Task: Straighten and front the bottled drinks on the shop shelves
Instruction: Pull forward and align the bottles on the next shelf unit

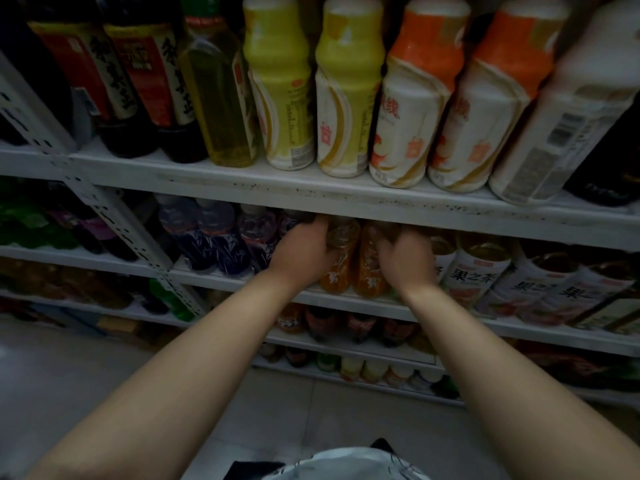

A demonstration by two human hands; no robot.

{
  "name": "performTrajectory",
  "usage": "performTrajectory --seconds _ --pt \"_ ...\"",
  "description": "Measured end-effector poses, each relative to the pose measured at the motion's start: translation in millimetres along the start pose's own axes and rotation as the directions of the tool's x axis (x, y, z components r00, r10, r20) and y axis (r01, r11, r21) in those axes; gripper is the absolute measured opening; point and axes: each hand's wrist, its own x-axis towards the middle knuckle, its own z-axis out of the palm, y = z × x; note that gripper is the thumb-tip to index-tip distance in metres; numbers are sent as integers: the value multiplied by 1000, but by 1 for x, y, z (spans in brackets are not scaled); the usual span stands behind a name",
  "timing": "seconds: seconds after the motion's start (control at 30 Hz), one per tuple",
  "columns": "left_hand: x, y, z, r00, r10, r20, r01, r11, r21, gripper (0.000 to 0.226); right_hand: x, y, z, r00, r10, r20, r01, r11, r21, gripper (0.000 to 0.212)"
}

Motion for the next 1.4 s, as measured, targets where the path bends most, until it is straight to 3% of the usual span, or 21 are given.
performTrajectory --seconds 0.07,0.17,0.3,0.37,0.47,0.57,0.7,0.8,0.97,1.07,1.2,1.3,1.4 --pt "-2 -5 -4 999 11 -33 -12 1000 -20 52 2 2 -1 999 12 49 -11 1000 -18 40" --pt "-19 -18 -12 976 16 -215 -26 999 -43 43 3 1 -3 991 65 120 -56 995 -82 37" --pt "-43 -49 -23 916 -2 -401 -17 999 -43 41 -13 -6 -4 994 104 35 -103 994 -39 34" --pt "-46 -69 -31 908 -23 -419 2 999 -51 40 -33 -10 2 994 -20 -108 16 999 -34 35" --pt "-50 -99 -44 889 -48 -455 34 999 -39 38 -62 -30 24 928 -278 -249 263 960 -93 34" --pt "-50 -121 -58 909 8 -416 -23 999 -31 40 -64 -65 57 935 -287 -209 273 957 -95 34" --pt "-33 -127 -70 937 -22 -349 -42 983 -177 27 -42 -106 95 989 -75 -129 61 992 -113 49" --pt "-22 -115 -66 970 -90 -227 24 960 -278 28 -28 -124 104 990 -24 -137 12 996 -92 46" --pt "-16 -111 -58 989 -120 -86 105 981 -163 63 -15 -136 100 989 130 -73 -130 992 6 39" --pt "-12 -118 -60 990 -104 -96 94 990 -107 53 -7 -133 94 977 206 52 -204 978 -39 40" --pt "-11 -128 -62 993 -73 -97 59 988 -142 45 -9 -131 80 967 118 228 -169 961 217 40" --pt "-12 -132 -63 995 -39 -88 24 986 -163 48 -6 -129 79 961 94 261 -135 980 146 45" --pt "-12 -132 -61 995 -40 -89 26 988 -151 49 -7 -130 88 974 111 197 -122 992 43 57"
